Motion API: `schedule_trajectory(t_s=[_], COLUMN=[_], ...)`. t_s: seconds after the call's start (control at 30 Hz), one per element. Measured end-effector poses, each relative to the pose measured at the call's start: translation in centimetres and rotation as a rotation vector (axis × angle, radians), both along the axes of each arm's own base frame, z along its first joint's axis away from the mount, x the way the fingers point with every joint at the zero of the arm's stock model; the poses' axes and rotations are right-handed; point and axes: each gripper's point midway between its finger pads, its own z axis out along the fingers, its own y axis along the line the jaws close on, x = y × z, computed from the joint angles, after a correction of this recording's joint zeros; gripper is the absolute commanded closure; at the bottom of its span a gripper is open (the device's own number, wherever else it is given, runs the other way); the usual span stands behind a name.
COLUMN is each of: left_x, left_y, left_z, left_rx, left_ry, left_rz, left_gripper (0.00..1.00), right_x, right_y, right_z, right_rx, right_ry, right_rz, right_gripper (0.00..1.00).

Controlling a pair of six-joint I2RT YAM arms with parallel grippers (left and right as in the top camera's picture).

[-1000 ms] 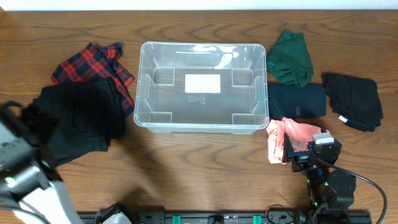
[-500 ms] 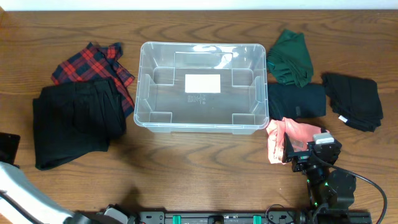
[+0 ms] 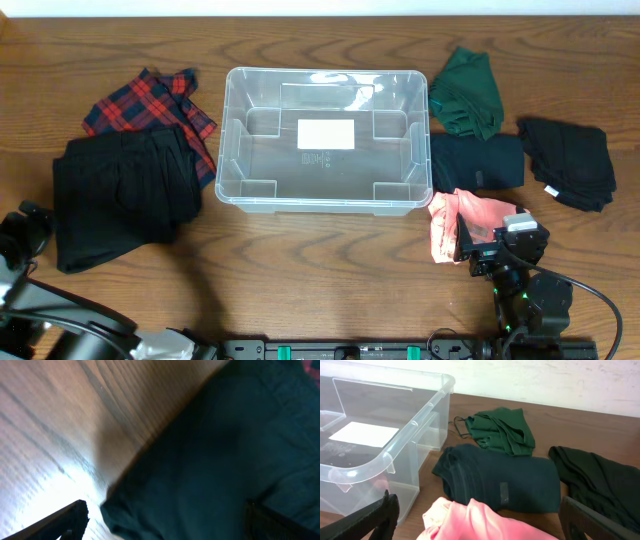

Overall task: Pack container
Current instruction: 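Reach the left gripper to the black folded pants and grasp them, then lift the black pants with the left gripper and lower into the container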

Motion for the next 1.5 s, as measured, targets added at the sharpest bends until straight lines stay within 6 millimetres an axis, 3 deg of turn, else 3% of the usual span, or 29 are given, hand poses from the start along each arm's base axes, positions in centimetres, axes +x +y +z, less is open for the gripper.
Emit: schedule_trajectory(t_s=[0.17, 0.43, 0.5, 0.6, 0.73, 0.9, 1.03, 1.17, 1.23, 1.5], left_x=[0.5, 1.7, 1.8, 2.0, 2.3, 2.6, 2.8, 2.8, 2.9, 2.7], left_y=[1.1, -0.2, -0.4, -0.8, -1.4, -1.7, -2.0, -2.7, -2.9, -4.2], left_z=[-1.9, -5.7, -6.2, -6.5, -6.9, -7.1, -7.3, -7.5, -7.5, -7.1], left_rx=[-0.014, -0.14, -0.16, -0.185, -0.224, -0.251, -0.275, -0.316, -0.332, -0.437], left_ry=[-0.037, -0.079, -0.082, -0.098, -0.122, -0.145, -0.166, -0.177, -0.185, -0.187], left_rz=[-0.037, -0.088, -0.09, -0.095, -0.109, -0.115, -0.122, -0.12, -0.121, -0.055], left_gripper=[0.02, 0.0, 0.04, 0.17, 0.22, 0.39, 0.47, 0.71, 0.94, 0.94], right_x=[0.0, 0.0, 0.0, 0.0, 0.0, 0.0, 0.0, 0.0, 0.0, 0.0], right_y=[0.0, 0.0, 0.0, 0.0, 0.0, 0.0, 0.0, 0.0, 0.0, 0.0], right_z=[0.0, 0.0, 0.0, 0.0, 0.0, 0.0, 0.0, 0.0, 0.0, 0.0], right_rx=[0.0, 0.0, 0.0, 0.0, 0.0, 0.0, 0.0, 0.0, 0.0, 0.0], right_ry=[0.0, 0.0, 0.0, 0.0, 0.0, 0.0, 0.0, 0.0, 0.0, 0.0], right_rz=[0.0, 0.0, 0.0, 0.0, 0.0, 0.0, 0.0, 0.0, 0.0, 0.0], right_gripper=[0.01, 0.01, 0.01, 0.01, 0.01, 0.01, 0.01, 0.01, 0.01, 0.01])
